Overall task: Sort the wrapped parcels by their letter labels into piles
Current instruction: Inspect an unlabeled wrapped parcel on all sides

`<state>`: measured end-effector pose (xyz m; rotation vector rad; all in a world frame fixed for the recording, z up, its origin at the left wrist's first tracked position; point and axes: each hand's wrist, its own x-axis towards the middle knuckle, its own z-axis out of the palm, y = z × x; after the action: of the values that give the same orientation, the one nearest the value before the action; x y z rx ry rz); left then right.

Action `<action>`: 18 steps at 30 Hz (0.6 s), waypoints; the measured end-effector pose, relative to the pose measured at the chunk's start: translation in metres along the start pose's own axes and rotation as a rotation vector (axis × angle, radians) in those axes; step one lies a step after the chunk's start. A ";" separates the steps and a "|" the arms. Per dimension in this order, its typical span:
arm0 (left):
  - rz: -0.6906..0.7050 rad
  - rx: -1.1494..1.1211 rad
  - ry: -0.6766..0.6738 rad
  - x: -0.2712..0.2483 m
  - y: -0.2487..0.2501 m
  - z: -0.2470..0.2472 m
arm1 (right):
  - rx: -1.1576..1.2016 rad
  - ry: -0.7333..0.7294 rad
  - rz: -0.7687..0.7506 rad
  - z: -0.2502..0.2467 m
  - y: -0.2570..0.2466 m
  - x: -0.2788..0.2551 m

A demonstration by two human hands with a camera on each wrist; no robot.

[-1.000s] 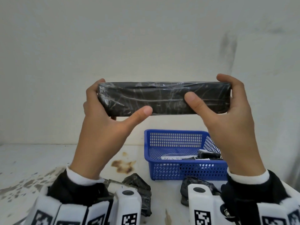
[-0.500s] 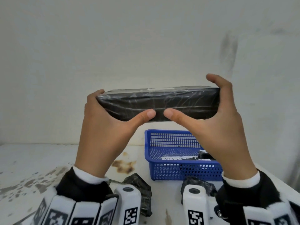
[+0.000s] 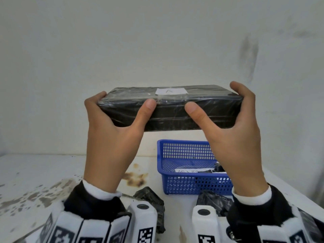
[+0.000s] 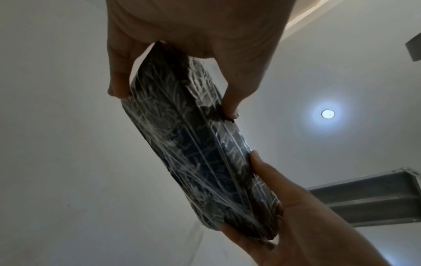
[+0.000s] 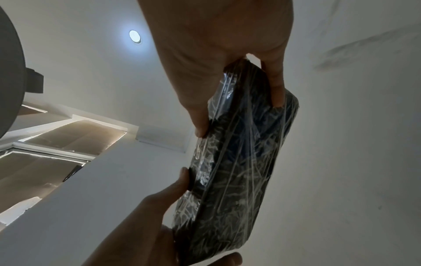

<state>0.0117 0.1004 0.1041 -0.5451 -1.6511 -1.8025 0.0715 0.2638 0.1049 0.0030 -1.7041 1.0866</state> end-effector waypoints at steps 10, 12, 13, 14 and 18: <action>-0.097 -0.281 -0.092 0.009 -0.003 -0.007 | 0.092 -0.131 0.191 -0.017 0.012 0.021; -0.102 -0.260 -0.178 0.011 -0.005 -0.011 | 0.145 -0.179 0.213 -0.023 0.015 0.025; -0.101 -0.221 -0.218 0.013 -0.007 -0.013 | 0.163 -0.198 0.208 -0.027 0.017 0.027; -0.091 -0.175 -0.258 0.014 -0.008 -0.015 | 0.178 -0.210 0.199 -0.031 0.017 0.029; -0.025 -0.110 -0.374 0.014 -0.012 -0.014 | 0.191 -0.232 0.197 -0.039 0.018 0.032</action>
<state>-0.0049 0.0845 0.1033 -0.9622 -1.8106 -1.9029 0.0784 0.3150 0.1180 0.0871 -1.8275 1.4394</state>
